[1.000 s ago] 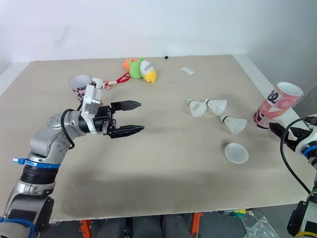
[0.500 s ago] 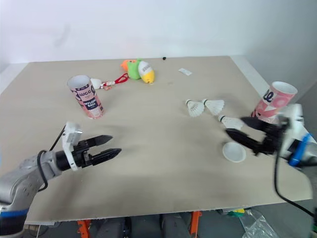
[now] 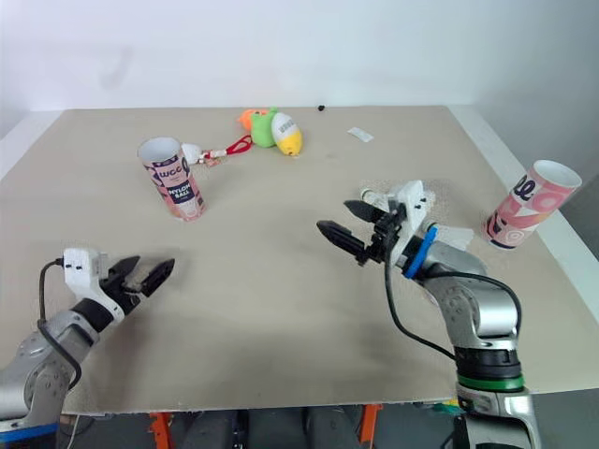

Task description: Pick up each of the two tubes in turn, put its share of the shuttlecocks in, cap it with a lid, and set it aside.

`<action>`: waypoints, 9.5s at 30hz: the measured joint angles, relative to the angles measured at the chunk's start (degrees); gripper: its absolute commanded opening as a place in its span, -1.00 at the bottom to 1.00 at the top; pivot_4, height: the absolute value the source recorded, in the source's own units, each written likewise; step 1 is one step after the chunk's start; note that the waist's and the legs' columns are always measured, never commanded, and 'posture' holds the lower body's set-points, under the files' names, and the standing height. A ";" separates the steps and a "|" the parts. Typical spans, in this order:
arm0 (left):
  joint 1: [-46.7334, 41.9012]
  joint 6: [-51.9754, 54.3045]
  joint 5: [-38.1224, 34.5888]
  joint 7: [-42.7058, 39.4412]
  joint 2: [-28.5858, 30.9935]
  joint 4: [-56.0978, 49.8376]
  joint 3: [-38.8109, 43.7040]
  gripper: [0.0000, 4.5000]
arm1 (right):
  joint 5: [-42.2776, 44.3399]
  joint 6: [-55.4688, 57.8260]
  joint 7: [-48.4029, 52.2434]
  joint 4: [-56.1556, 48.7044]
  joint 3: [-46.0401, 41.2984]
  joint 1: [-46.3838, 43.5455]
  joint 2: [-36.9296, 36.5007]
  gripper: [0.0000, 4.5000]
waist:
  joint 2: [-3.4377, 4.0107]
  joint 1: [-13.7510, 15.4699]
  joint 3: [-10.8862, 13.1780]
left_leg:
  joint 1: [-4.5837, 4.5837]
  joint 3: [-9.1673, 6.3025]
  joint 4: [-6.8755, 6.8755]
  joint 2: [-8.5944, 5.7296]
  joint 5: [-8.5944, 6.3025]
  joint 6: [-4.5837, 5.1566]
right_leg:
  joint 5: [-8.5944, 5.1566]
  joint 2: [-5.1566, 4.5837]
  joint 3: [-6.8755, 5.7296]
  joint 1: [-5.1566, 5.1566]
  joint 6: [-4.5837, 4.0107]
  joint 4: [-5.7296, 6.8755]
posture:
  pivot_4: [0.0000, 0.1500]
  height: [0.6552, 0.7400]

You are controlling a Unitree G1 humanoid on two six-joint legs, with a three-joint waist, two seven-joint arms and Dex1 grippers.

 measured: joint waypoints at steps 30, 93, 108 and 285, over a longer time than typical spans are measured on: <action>-39.32 -15.31 14.85 -13.97 6.35 53.88 -10.21 1.00 | -3.51 -1.03 -7.69 -6.11 1.39 2.43 2.78 0.99 | -0.05 -0.20 -0.02 | -0.21 -0.24 0.00 -0.02 0.00 0.00 | 0.02 0.01 -0.20 -0.07 -0.02 -0.01 | 1.00 0.82; -40.77 -7.32 24.86 -66.12 31.60 22.66 -36.94 0.44 | -16.19 6.46 -27.20 6.15 2.59 -3.28 3.56 1.00 | -0.03 -0.39 0.01 | -0.31 -0.48 0.00 0.21 -0.01 0.05 | -0.17 0.30 -0.42 -0.17 -0.34 0.10 | 1.00 0.82; -40.94 -8.93 27.13 -67.06 31.58 21.69 -37.42 0.43 | -22.42 -6.64 -24.56 29.99 4.05 -13.93 7.09 -0.62 | 0.00 -0.53 0.00 | -0.19 -0.46 0.00 0.26 -0.02 0.05 | -0.14 0.36 -0.39 -0.14 -0.39 0.19 | 1.00 0.82; -37.03 -7.11 27.49 -65.98 25.93 21.80 -34.67 0.43 | -26.92 -10.91 -2.55 39.15 2.90 -14.71 -13.14 0.34 | 0.98 -0.46 -0.78 | 0.78 0.50 0.10 -0.68 -0.56 1.01 | -0.81 -0.20 1.33 0.89 0.70 0.07 | 1.00 0.82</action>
